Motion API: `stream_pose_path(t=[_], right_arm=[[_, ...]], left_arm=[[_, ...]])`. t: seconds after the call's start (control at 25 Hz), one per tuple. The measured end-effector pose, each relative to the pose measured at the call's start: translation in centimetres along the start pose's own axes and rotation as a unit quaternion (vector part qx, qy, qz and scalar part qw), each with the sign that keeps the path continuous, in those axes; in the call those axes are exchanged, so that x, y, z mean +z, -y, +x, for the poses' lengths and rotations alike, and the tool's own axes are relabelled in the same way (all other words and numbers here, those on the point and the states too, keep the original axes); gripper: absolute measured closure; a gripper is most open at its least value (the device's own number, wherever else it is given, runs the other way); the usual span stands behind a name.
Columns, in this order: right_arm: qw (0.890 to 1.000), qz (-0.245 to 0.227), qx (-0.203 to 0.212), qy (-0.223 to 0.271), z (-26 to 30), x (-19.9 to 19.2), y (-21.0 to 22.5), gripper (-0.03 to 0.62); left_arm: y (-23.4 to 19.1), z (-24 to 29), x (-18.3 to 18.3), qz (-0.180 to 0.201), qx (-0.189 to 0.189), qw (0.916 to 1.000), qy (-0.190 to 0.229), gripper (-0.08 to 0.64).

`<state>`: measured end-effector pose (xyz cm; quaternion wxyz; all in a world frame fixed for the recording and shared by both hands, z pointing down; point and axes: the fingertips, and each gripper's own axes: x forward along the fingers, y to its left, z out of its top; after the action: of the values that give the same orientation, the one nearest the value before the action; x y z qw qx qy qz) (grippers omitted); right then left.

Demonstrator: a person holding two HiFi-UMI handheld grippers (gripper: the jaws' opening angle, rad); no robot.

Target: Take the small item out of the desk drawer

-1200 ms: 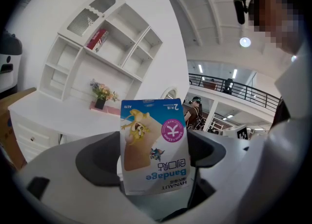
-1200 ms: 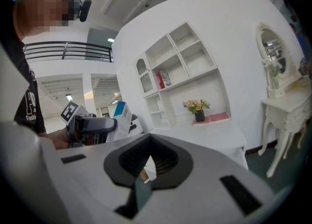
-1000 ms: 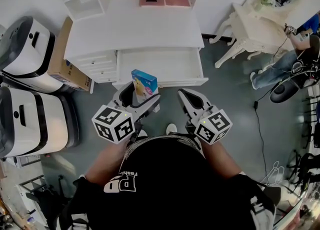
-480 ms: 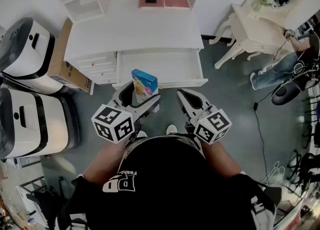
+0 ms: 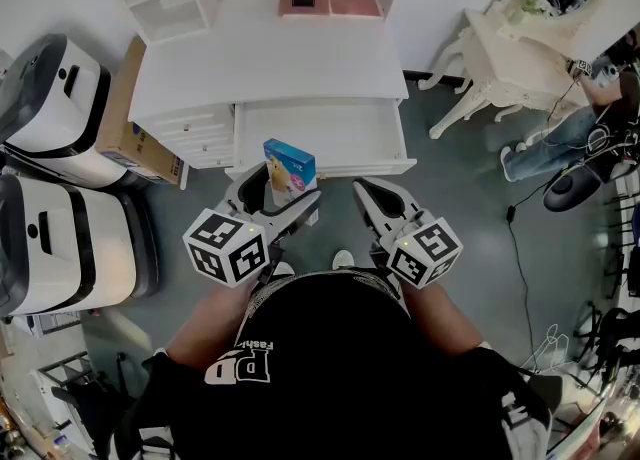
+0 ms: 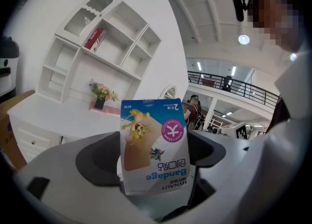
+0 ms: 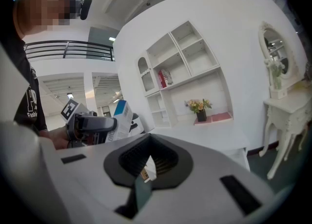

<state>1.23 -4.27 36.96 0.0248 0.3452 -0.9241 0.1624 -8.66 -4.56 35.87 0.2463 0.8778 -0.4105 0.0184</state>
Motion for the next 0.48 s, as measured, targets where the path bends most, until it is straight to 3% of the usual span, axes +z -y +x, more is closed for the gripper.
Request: stream_pose_path(t=[0.48], right_arm=[[1.000,0.003,-0.003,0.001,0.17,-0.22,-0.08,0.586]], left_arm=[[-0.30,-0.06,-0.15,-0.003,0.000,1.0000,0.002,0.140]])
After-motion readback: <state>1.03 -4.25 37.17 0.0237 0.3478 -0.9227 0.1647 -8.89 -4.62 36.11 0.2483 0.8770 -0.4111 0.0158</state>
